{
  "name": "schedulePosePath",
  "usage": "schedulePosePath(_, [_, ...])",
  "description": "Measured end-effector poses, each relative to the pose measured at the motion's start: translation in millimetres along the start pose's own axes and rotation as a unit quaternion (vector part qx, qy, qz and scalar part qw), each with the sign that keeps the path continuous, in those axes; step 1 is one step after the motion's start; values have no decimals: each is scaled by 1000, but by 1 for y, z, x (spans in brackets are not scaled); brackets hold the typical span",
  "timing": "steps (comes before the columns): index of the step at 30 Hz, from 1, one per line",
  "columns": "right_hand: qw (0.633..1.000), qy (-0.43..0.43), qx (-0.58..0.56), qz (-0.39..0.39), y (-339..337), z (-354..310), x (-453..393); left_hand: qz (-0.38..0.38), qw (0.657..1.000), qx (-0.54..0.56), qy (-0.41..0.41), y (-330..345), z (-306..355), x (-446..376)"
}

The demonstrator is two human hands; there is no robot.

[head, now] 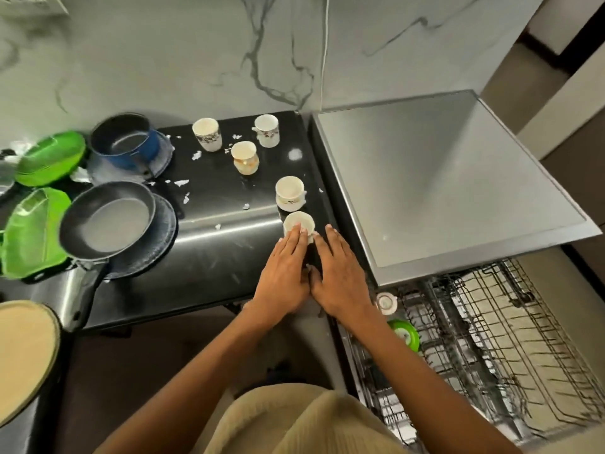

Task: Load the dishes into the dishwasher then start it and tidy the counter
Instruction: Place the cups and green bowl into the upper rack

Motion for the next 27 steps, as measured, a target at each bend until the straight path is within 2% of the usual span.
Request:
schedulePosePath(10, [996, 88, 15, -17, 28, -30, -36, -39, 993, 95, -48, -14, -54, -3])
schedulePosePath(16, [990, 139, -7, 3, 23, -27, -34, -45, 987, 151, -29, -10, -64, -1])
schedulePosePath(22, [977, 198, -78, 1, 11, -6, -12, -21, 980, 198, 19, -8, -45, 8])
schedulePosePath(27, [946, 261, -190, -27, -7, 30, 16, -58, 967, 242, 47, 7, -19, 8])
Point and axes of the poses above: each hand's wrist, its own x-axis away from the middle knuckle, its own y-axis out of the palm, z = x × y, the point moved 4 cm from there along -x, towards the middle knuckle, and after that the axes turned 11 degrees about y, right-handed, at the moved point
